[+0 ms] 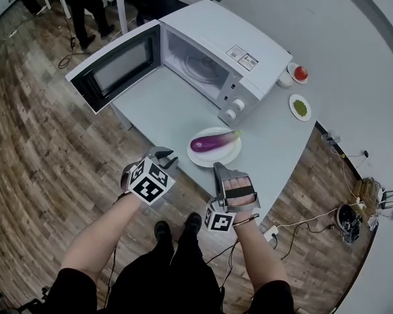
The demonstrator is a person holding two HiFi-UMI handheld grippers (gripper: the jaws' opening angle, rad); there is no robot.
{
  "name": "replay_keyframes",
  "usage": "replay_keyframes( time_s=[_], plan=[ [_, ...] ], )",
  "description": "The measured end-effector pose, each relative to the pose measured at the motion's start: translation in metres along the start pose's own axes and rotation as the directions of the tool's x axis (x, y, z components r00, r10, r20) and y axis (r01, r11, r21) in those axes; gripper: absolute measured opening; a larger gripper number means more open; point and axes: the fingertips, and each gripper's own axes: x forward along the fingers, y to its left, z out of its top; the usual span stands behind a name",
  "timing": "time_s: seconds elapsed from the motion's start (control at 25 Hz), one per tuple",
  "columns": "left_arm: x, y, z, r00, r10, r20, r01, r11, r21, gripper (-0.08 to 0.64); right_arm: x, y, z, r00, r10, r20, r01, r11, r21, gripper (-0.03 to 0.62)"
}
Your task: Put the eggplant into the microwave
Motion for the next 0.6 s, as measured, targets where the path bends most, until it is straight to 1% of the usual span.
replay_keyframes(
  time_s=[0.32, 0.48, 0.6],
  plan=[
    [-0.031, 0.034, -0.001, 0.999, 0.052, 0.017, -0.051, 0.998, -0.026, 0.081, 0.019, -0.034, 0.037, 0.998, -0.028, 0.061, 0.03, 0.999, -0.021, 0.02],
    [-0.036, 0.053, 0.005, 0.997, 0.078, 0.022, -0.077, 0.996, -0.036, 0.081, 0.034, -0.049, 0.049, 0.995, -0.037, 0.092, 0.04, 0.999, -0.023, 0.02],
    [-0.036, 0.065, 0.008, 0.996, 0.087, 0.025, -0.086, 0.995, -0.059, 0.081, 0.047, -0.06, 0.055, 0.993, -0.042, 0.111, 0.044, 0.999, -0.016, 0.02]
  ],
)
